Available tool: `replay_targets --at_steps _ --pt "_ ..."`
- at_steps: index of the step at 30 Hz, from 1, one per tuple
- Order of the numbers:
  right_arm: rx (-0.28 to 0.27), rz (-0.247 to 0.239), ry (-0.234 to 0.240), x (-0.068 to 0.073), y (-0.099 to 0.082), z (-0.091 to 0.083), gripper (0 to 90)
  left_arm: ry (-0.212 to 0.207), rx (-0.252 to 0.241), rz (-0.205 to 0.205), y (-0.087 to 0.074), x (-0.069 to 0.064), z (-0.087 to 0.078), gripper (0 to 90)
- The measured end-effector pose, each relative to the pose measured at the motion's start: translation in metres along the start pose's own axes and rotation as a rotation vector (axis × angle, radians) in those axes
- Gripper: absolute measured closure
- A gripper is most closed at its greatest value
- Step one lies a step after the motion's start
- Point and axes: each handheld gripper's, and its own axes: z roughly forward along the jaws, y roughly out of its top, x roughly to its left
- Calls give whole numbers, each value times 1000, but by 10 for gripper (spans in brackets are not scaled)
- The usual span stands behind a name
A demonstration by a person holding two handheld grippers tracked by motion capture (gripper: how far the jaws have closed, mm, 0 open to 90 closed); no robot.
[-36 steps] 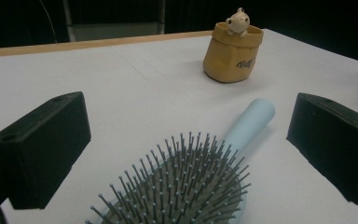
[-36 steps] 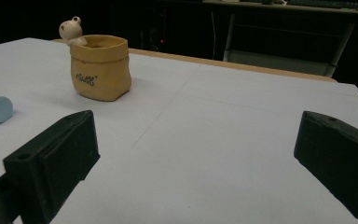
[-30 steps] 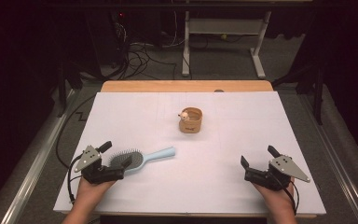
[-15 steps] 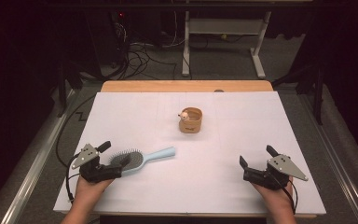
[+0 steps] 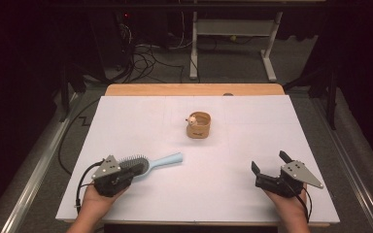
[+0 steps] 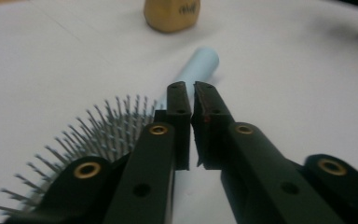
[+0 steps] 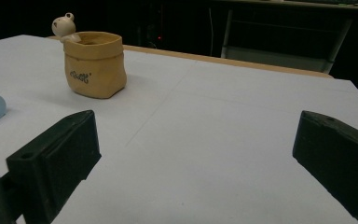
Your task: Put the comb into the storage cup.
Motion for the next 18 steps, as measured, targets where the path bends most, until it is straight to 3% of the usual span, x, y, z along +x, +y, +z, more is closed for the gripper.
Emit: replay_targets --at_steps 1,3,8,12,18 --pt "0 0 0 0 0 0 11 0 0 0 0 0 0 888" --pt "-5 1 -5 -1 0 -2 11 16 58 22 0 -7 3 884" --pt "-20 24 -18 -6 2 -8 13 74 152 20 -1 -11 9 894" --pt "-22 38 -21 -9 2 -9 15 85 204 29 -8 -10 11 891" --pt "-23 41 -19 -10 2 -9 16 103 279 -4 -14 -2 7 899"
